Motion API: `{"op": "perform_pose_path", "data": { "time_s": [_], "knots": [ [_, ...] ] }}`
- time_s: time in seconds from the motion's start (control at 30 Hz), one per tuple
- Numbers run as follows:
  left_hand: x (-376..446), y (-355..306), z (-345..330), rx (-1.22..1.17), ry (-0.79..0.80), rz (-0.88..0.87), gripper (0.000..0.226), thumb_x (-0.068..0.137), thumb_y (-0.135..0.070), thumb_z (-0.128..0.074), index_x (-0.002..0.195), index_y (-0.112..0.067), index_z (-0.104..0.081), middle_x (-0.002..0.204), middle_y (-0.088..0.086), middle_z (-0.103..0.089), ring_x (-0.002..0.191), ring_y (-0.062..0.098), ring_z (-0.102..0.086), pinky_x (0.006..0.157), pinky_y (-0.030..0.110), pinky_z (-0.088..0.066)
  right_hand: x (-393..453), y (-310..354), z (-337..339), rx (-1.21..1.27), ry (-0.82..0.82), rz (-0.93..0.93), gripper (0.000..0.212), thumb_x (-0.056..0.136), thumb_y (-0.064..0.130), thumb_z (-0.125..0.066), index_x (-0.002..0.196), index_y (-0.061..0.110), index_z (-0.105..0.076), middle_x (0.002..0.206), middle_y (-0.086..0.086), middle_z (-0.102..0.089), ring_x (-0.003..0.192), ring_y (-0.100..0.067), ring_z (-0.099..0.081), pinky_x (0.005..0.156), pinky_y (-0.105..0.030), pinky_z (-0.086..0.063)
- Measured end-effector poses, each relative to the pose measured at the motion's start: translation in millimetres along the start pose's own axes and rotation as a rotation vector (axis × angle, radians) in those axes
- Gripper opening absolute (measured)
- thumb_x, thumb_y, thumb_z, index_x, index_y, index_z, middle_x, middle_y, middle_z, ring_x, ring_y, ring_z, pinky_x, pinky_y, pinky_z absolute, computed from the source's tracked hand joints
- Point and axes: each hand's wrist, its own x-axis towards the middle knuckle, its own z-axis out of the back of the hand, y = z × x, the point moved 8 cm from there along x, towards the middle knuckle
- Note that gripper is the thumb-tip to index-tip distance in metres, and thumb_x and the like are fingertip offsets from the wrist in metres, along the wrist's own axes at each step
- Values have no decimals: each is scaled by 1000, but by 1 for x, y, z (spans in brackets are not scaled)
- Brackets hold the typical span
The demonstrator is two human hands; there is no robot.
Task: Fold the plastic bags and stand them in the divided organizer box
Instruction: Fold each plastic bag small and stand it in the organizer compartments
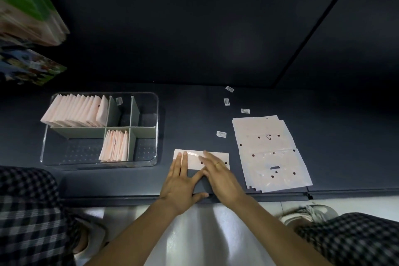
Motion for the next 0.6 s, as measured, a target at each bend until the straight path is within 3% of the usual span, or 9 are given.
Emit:
{"op": "perform_pose_path", "data": {
  "time_s": [0.13,0.27,0.33,0.4,0.47,0.5,0.6],
  "knots": [
    [9,14,13,62,-1,-13,82,77,-80,-35,145,-46,-4,153,25,18,144,36,9,114,42,-7,-5,-15,-4,-163,1,50,47,102,15,-35,148,16,-25,157,2,-16,145,-8,-9,110,-10,1],
    [3,22,8,69,24,-46,86,78,-79,-34,144,-47,12,152,23,26,142,34,21,116,40,7,-12,-35,13,-258,-79,5,47,101,21,-39,146,14,-28,156,1,-21,144,-9,-16,107,-7,4],
    [-2,24,6,54,19,-63,85,81,-77,-34,143,-47,17,151,23,28,140,33,28,114,38,14,-15,-40,15,-342,-39,19,54,98,11,-43,148,14,-23,157,-1,-18,144,-12,-17,110,-11,-3],
    [-2,24,7,24,18,-63,83,82,-75,-34,145,-46,11,151,23,26,140,33,28,114,38,15,-17,-38,22,-458,-8,47,69,85,0,-59,146,10,-29,154,-8,-27,140,-17,-30,111,-20,-26],
    [-1,23,9,-30,30,-38,78,84,-72,-36,146,-44,1,153,22,23,140,33,27,114,39,15,-16,-24,32,-574,-37,140,71,52,5,-85,120,7,-63,124,-13,-62,111,-19,-62,88,-23,-53],
    [-2,23,11,-46,31,-17,75,85,-70,-37,146,-44,-4,154,21,22,141,33,25,114,42,14,-14,-18,36,-648,-72,195,66,36,8,-90,99,10,-73,103,-9,-72,90,-19,-70,72,-23,-57],
    [-5,17,24,-30,-61,24,66,87,-64,-42,145,-38,-22,158,12,9,145,30,11,115,47,5,-10,3,43,-714,-85,311,39,32,10,-87,67,15,-70,70,0,-69,62,-17,-65,52,-21,-52]
  ]
}}
